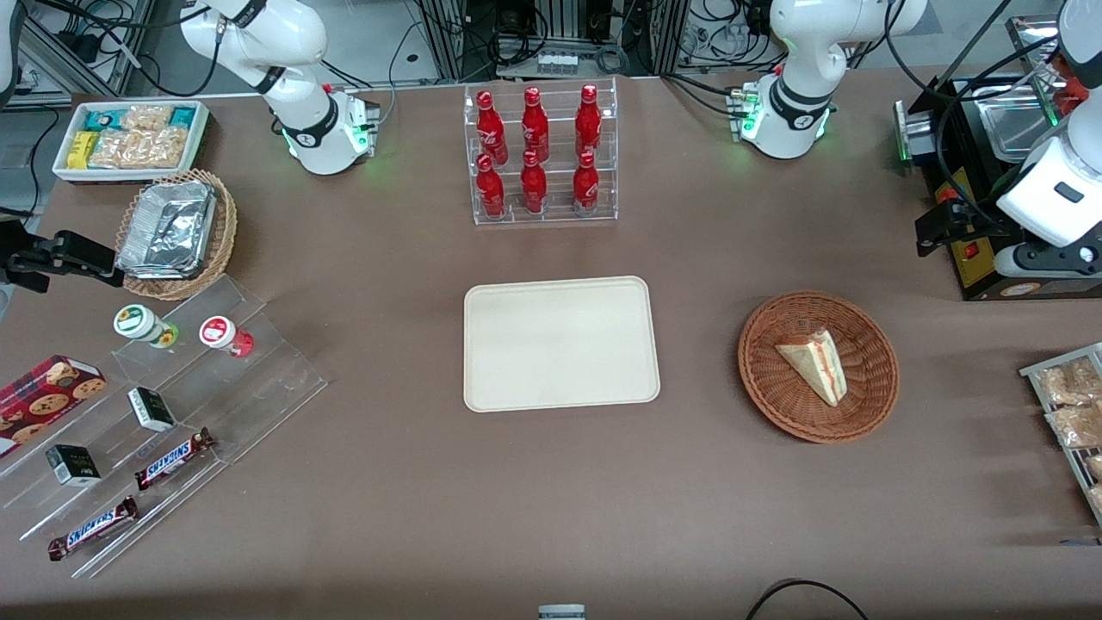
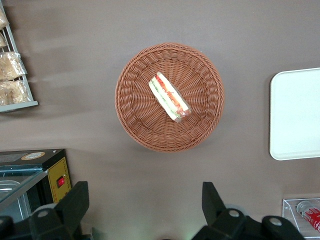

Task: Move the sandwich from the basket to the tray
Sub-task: 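Move the left gripper down over the sandwich in the wicker basket, then close the left gripper on the wrapped sandwich, then lift the sandwich and carry it over the cream tray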

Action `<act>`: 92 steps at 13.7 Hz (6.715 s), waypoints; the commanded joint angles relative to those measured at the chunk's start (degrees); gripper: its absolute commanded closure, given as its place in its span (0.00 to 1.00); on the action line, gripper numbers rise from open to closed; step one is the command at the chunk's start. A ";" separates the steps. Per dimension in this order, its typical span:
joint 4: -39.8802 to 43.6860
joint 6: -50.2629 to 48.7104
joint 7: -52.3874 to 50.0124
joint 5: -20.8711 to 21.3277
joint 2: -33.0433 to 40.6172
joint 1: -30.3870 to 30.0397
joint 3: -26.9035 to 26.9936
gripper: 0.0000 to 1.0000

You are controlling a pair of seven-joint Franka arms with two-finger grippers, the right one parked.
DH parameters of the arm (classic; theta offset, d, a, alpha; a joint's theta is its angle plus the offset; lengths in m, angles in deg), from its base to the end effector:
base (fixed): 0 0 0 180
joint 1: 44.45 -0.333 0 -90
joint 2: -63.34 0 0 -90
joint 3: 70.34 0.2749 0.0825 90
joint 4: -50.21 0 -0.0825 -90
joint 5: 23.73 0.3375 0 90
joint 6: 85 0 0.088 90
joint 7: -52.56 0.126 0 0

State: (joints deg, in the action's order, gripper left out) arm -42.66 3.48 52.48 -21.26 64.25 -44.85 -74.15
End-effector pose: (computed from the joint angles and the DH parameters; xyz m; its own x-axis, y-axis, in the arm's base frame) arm 0.4979 -0.0244 0.5491 0.9965 -0.0568 -0.0606 -0.0595 -0.9972 -0.0442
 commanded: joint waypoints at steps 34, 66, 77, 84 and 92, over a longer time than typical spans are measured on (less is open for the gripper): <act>-32.82 51.35 -31.56 -0.18 -13.65 2.77 0.03 0.00; -8.58 23.06 -32.69 0.26 -14.25 3.48 -17.44 1.00; 7.07 23.41 -42.28 4.47 -31.74 15.85 -24.05 1.00; 9.72 26.92 -44.83 8.07 -39.22 20.43 -24.05 1.00; 9.72 31.58 -45.88 11.06 -43.79 23.68 -23.96 1.00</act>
State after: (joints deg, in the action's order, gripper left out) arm -34.95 34.75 8.26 -11.85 21.93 -22.88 -98.49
